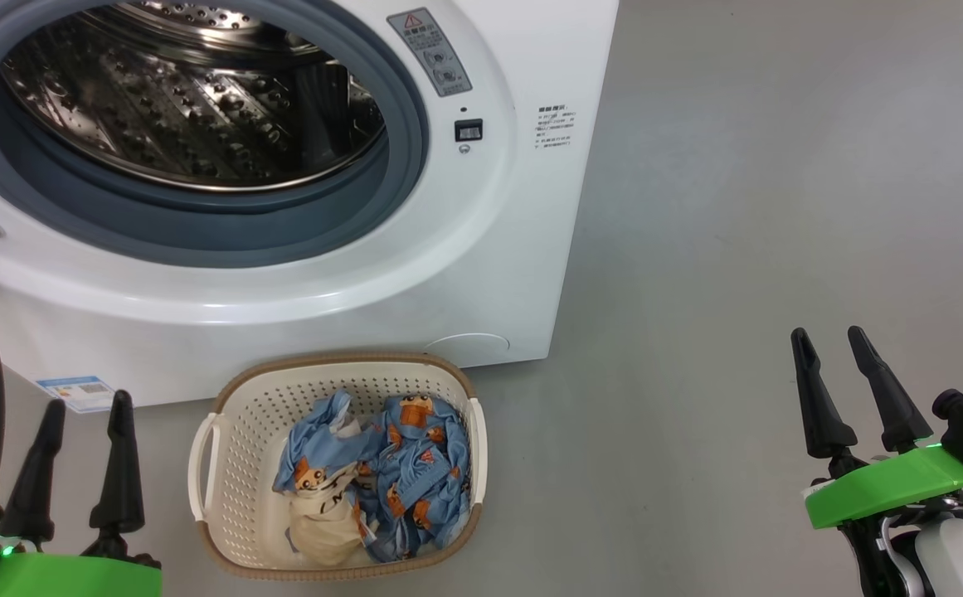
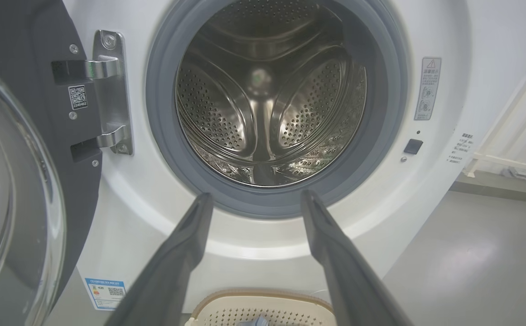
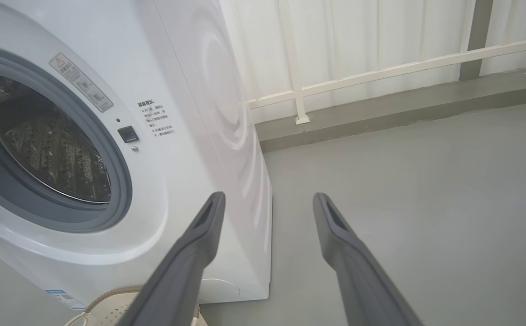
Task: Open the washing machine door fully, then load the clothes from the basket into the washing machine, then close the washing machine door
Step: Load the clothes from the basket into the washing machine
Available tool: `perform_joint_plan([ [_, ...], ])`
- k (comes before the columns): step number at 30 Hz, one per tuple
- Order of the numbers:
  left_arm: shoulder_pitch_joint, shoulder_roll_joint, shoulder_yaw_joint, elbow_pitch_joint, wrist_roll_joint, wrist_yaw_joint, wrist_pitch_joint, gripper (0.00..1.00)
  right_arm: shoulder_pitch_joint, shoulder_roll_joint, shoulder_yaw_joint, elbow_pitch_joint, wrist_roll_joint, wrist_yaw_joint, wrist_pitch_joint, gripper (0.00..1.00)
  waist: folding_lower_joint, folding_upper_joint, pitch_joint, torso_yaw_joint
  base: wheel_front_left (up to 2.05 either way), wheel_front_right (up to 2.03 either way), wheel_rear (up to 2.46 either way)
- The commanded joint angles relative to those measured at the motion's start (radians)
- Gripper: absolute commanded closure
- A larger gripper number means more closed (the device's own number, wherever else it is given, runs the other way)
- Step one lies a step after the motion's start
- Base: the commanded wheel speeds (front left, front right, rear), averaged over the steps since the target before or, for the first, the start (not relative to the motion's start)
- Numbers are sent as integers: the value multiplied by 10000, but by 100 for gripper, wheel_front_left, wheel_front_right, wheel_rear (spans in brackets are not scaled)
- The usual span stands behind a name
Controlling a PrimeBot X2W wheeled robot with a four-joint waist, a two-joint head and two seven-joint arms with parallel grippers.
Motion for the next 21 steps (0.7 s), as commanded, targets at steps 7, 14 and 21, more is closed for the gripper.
perform_joint_plan([
  [7, -512, 170, 28, 384, -159, 6, -55, 0, -210, -31, 209, -321, 110, 56, -122, 0, 0, 0, 323, -9, 0, 0, 0],
  [14, -1055, -50, -598, 1455, -230, 6, -55, 0, -513, 114, 248, -400, 57, 56, -122, 0, 0, 0, 1034, -33, 0, 0, 0],
  [21, -2003, -165, -1381, 2702, -328, 6, -55, 0, -994, 214, 277, -511, -23, 56, -122, 0, 0, 0, 1979, -87, 0, 0, 0],
])
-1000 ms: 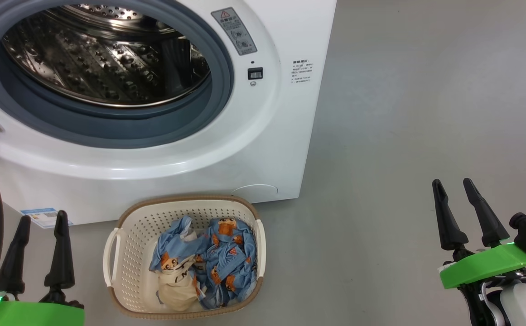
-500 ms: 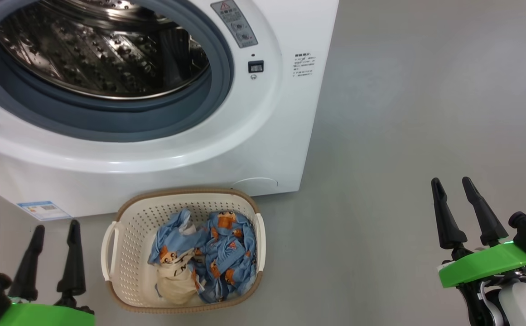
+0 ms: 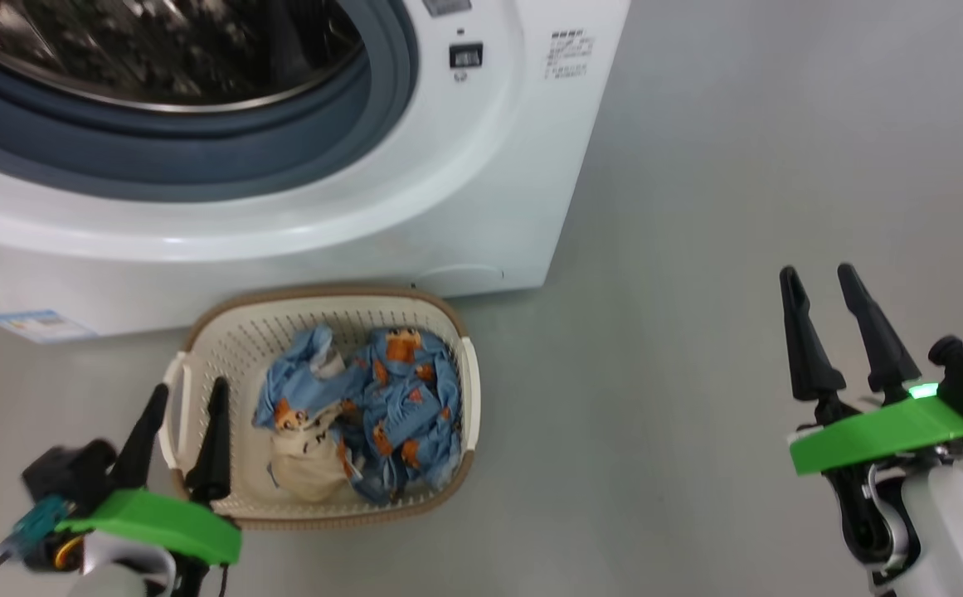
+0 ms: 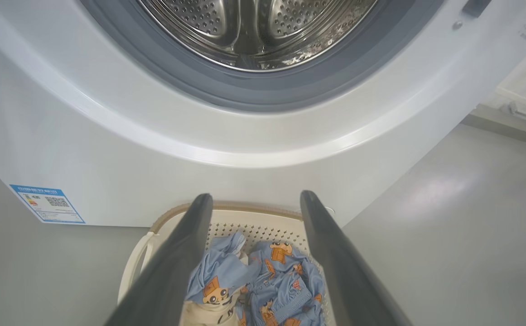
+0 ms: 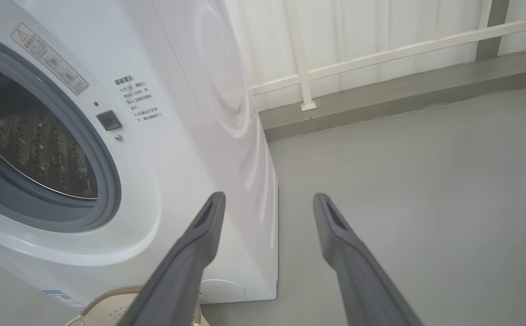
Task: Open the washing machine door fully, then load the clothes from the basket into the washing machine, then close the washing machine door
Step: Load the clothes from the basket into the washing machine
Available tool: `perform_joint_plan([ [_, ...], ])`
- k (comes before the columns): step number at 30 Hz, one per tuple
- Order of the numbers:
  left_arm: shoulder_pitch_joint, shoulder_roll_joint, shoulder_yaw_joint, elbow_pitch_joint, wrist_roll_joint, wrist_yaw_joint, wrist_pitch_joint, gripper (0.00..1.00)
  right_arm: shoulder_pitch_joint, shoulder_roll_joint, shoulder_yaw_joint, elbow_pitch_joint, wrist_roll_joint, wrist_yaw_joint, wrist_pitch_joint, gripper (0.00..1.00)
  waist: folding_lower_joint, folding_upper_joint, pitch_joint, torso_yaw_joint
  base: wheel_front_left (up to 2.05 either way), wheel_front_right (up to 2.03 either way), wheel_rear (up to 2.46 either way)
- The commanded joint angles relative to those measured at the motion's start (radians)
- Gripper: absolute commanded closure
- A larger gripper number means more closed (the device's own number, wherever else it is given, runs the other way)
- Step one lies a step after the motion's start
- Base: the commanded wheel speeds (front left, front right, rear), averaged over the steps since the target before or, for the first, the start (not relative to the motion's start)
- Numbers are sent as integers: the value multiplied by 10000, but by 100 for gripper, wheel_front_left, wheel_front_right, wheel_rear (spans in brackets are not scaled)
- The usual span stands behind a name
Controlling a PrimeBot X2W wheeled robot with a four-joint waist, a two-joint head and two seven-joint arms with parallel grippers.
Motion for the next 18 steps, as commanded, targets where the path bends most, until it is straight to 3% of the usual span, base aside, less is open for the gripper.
perform_joint_plan([
  [1, -469, 258, 81, 77, -99, 6, -65, 0, -252, -49, 232, -287, 5, 56, -122, 0, 0, -1, 712, -57, 0, 0, 0],
  [18, -3856, 1202, -3198, 4216, -1089, 6, 30, 0, -1722, 437, 540, -521, -214, 56, -122, 0, 0, -1, 3221, -572, 0, 0, 0],
])
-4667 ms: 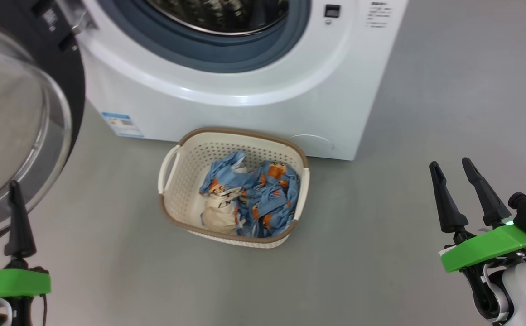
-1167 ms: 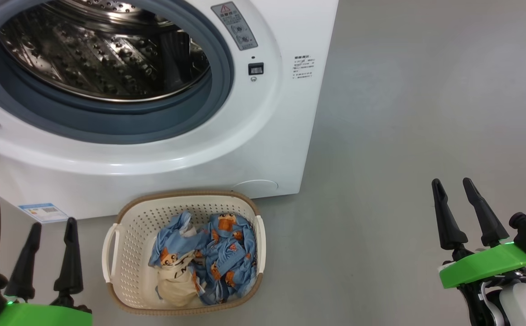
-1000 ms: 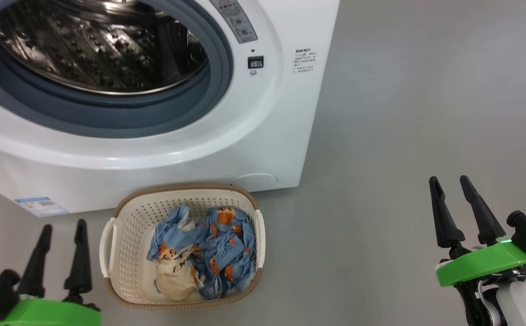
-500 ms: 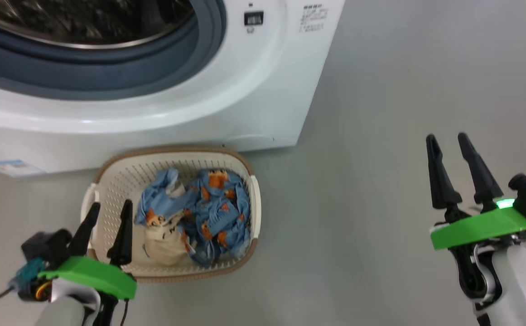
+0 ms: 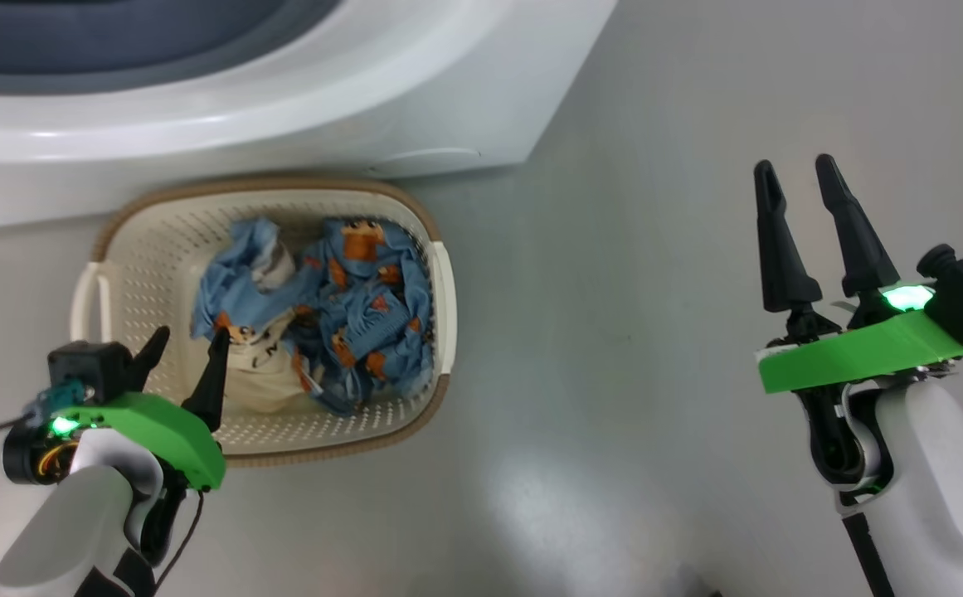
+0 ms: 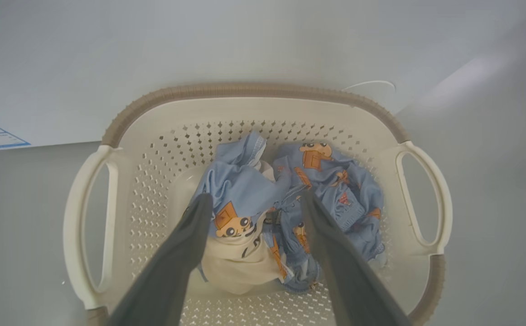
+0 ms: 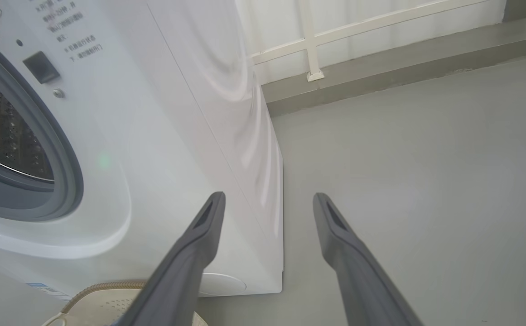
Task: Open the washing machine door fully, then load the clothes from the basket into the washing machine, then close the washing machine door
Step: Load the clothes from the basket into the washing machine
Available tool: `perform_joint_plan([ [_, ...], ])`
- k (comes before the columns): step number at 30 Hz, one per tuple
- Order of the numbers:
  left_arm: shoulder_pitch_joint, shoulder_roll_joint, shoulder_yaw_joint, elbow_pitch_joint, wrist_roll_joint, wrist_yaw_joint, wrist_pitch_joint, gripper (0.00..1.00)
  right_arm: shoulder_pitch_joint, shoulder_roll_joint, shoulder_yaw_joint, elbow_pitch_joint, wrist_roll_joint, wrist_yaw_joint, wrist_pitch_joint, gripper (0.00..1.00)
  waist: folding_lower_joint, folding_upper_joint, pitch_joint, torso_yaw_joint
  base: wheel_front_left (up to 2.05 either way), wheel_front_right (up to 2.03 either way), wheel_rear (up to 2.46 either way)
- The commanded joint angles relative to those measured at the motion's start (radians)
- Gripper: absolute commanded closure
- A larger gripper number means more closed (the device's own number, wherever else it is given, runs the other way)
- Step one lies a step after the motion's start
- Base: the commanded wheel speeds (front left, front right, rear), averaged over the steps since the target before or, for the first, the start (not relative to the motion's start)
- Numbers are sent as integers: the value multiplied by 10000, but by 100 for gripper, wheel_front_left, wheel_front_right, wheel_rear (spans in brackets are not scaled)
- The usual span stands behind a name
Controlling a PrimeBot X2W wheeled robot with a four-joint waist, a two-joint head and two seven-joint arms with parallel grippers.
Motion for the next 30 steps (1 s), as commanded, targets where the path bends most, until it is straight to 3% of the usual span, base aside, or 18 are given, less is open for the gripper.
perform_joint_plan([
  [1, -392, 454, -173, 431, -352, 6, 300, 0, -59, 105, 322, -264, -111, 56, -78, 0, 0, 0, 743, -399, 0, 0, 0],
  [13, -2122, 1252, -1707, 1635, -1196, 6, 1168, 0, -600, 411, 653, -501, -141, 56, -78, 0, 0, 0, 2015, -999, 0, 0, 0],
  [30, -3474, 1642, -2502, 2744, -1703, 6, 1975, 0, -795, 653, 898, -752, -112, 56, -78, 0, 0, 0, 2660, -1513, 0, 0, 0],
])
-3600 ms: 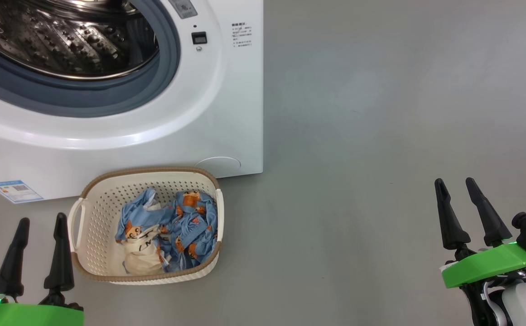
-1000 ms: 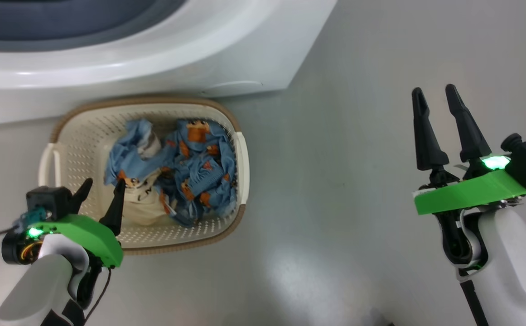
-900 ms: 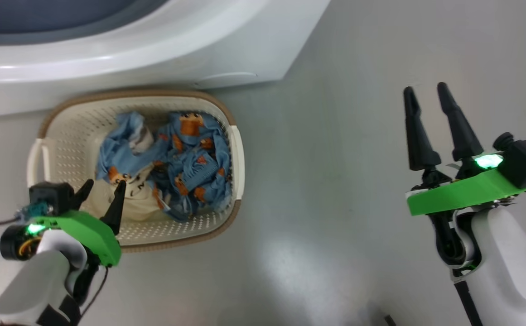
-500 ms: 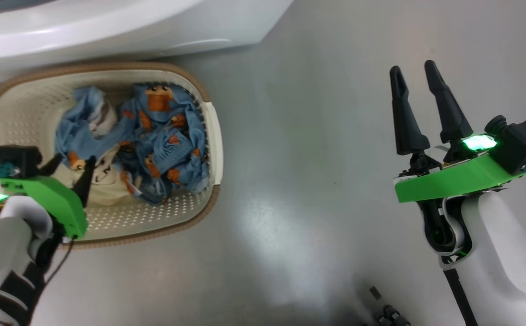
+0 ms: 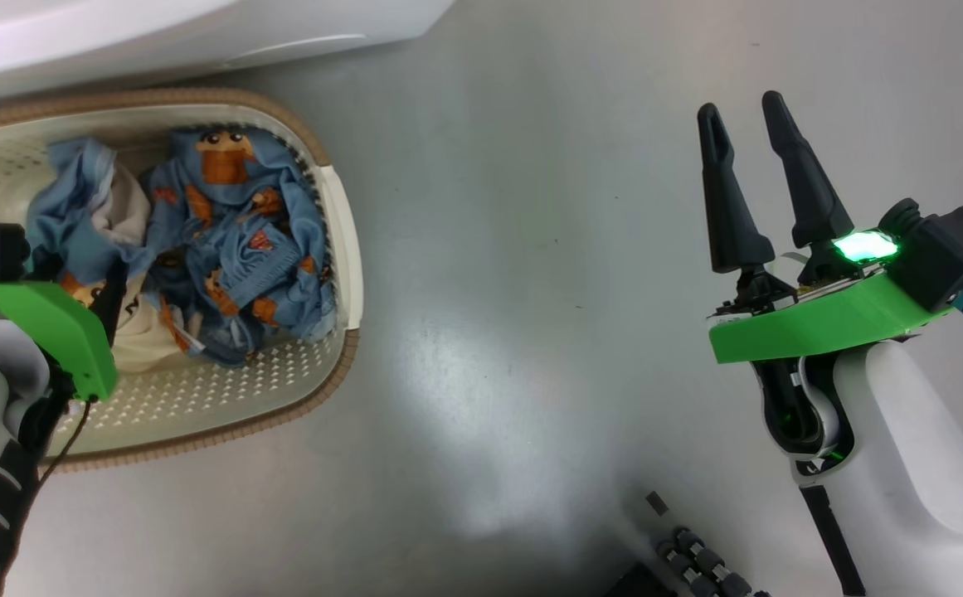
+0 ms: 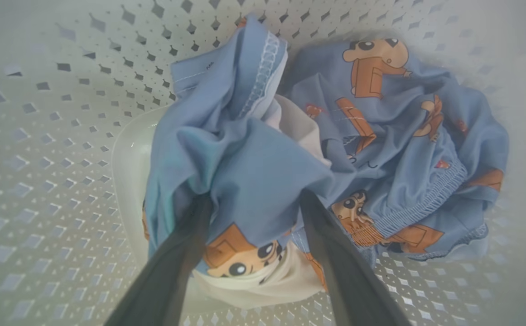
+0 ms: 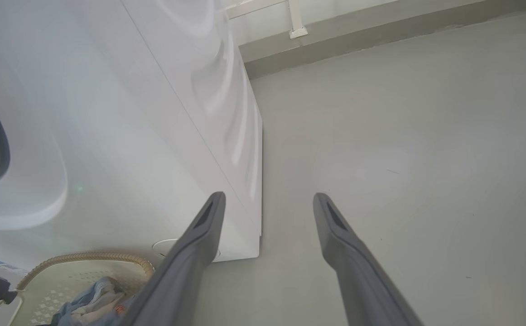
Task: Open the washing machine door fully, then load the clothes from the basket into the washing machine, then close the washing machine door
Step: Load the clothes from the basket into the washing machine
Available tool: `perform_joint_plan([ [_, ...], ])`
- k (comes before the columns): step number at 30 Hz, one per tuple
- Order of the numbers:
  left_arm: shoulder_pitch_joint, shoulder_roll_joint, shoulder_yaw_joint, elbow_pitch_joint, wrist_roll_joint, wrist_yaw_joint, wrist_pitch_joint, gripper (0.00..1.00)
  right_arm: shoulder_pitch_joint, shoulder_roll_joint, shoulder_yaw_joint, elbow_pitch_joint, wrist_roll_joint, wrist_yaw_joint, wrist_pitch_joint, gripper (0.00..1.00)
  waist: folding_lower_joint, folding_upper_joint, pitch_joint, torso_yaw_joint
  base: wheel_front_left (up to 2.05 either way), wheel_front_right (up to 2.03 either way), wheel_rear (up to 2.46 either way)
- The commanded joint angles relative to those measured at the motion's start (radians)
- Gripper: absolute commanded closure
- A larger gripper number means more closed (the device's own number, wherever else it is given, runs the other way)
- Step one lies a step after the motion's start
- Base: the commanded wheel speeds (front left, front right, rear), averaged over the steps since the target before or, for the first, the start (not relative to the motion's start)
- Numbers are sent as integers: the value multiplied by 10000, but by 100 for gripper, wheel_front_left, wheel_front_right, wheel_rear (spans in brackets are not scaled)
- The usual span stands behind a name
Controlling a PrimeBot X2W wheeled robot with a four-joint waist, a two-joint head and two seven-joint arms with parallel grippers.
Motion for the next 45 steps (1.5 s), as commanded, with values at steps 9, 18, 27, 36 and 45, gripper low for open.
perform_joint_plan([
  [9, -411, 624, -306, 235, -251, 6, 269, 0, 174, 177, 369, -439, -61, 56, -78, 0, 0, 0, 332, -306, 0, 0, 0],
  [18, -479, 414, -587, 256, -890, 6, 56, 100, 182, 202, 232, -460, -88, 56, -78, 0, 0, 0, 35, -190, 0, 0, 0],
  [27, 209, -81, -171, 281, -1769, 6, -1257, 100, 307, 21, -54, -319, -117, 56, -78, 0, 0, 0, -878, 355, 0, 0, 0],
  [36, 1145, -202, -155, -528, -2222, 6, -1991, 100, 781, -266, -138, -198, -111, 56, -78, 0, 0, 0, -2005, 809, 0, 0, 0],
  [45, 1881, -58, 861, -1706, -1590, 6, -2072, 100, 1512, -616, -356, -73, -15, 56, -78, 0, 0, 0, -3323, 1265, 0, 0, 0],
])
